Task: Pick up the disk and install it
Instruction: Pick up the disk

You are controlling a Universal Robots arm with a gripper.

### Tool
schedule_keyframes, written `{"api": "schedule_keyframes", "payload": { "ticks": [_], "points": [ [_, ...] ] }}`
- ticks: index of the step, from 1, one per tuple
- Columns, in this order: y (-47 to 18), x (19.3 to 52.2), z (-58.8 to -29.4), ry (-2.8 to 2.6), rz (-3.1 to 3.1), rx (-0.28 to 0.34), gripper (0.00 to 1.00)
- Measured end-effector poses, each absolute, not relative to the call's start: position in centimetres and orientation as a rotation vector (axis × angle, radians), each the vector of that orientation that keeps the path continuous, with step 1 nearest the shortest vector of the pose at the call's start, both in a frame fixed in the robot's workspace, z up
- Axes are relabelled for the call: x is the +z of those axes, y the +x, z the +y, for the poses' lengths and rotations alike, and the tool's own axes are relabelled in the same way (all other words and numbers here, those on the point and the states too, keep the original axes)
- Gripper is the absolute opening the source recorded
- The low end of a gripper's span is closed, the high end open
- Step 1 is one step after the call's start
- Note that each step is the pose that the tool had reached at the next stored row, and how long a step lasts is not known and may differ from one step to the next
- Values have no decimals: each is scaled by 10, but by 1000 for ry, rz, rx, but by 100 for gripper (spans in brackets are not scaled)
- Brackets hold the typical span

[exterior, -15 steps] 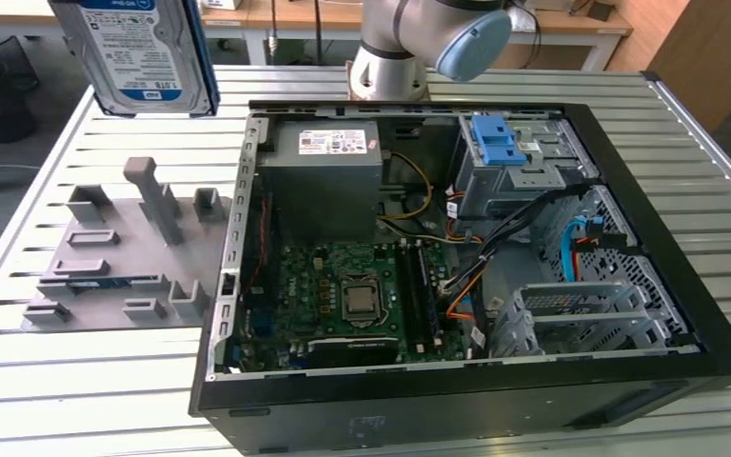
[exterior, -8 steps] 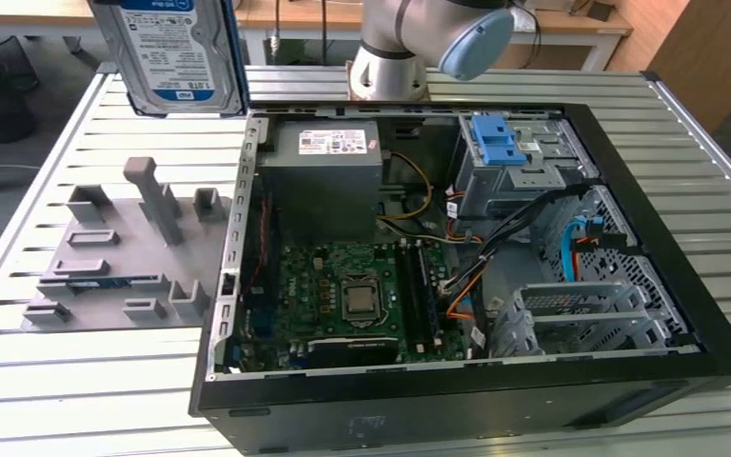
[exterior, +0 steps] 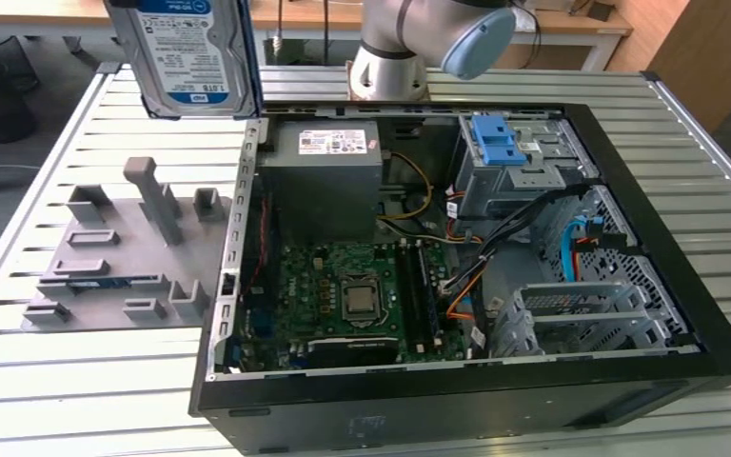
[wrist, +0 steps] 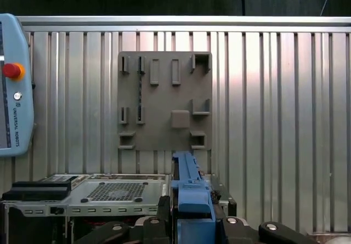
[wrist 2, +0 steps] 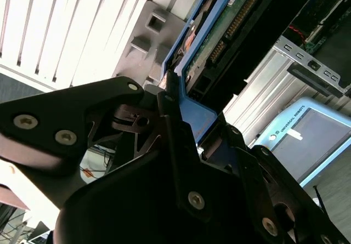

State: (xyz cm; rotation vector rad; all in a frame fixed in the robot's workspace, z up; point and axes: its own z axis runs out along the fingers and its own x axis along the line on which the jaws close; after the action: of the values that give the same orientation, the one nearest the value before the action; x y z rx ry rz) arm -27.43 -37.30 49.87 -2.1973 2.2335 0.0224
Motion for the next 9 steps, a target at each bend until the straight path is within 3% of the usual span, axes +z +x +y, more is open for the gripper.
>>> {"api": "schedule_keyframes", "payload": {
  "ticks": [9],
  "points": [
    [-274, 496, -395, -2196, 2232, 25, 36]
  ]
}}
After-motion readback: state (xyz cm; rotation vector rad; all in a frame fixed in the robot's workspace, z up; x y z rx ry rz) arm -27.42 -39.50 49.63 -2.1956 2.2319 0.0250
